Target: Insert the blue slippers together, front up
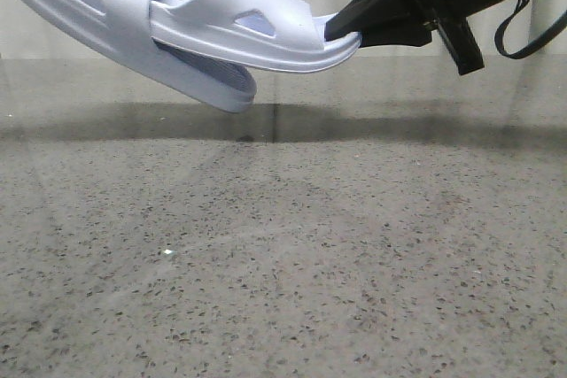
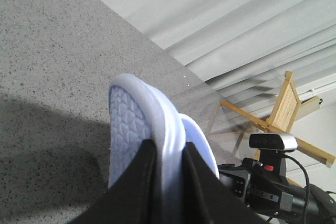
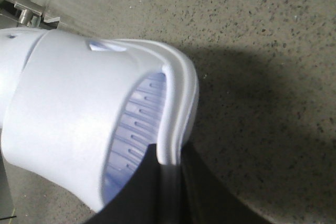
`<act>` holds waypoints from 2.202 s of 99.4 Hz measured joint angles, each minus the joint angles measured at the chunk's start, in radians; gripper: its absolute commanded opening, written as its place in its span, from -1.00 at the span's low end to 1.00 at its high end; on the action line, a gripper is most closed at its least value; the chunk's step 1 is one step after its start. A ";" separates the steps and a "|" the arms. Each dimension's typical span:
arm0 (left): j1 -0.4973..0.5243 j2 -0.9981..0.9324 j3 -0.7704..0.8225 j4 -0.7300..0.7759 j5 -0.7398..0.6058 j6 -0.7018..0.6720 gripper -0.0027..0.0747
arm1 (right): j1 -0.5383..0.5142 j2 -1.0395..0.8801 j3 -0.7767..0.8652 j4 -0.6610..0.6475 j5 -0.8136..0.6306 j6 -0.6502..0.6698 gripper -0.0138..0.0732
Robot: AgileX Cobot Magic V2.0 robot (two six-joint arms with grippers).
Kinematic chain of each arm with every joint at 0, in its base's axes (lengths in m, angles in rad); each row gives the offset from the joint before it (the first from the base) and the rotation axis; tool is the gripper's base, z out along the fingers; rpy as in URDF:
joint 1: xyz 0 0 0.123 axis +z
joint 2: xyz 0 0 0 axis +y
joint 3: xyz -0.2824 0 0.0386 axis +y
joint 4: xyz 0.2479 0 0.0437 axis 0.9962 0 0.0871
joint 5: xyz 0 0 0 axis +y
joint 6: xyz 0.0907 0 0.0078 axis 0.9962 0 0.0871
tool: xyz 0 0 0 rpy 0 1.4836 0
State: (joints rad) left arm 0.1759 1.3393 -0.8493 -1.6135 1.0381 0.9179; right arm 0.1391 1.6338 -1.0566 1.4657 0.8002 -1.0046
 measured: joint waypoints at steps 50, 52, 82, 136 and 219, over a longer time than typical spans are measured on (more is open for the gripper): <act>0.038 0.023 0.002 0.186 -0.029 0.034 -0.89 | -0.242 0.000 -0.013 -0.026 0.367 -0.006 -0.10; 0.038 0.029 0.004 0.187 -0.031 0.038 -0.89 | -0.247 0.000 -0.013 -0.026 0.367 -0.008 -0.10; -0.057 0.120 0.004 0.184 -0.173 0.140 -0.84 | -0.260 0.000 -0.013 -0.026 0.370 -0.008 -0.10; 0.000 0.073 -0.097 0.324 -0.112 0.288 0.05 | -0.303 -0.015 -0.013 -0.079 0.376 -0.008 -0.80; -0.340 -0.594 0.059 0.525 -0.633 0.219 -0.89 | 0.207 -0.746 0.408 -0.244 -0.491 -0.008 -0.86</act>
State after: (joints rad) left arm -0.1640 0.7455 -0.7902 -1.0880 0.4046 1.1373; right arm 0.3459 0.8883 -0.6483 1.2217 0.3094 -1.0127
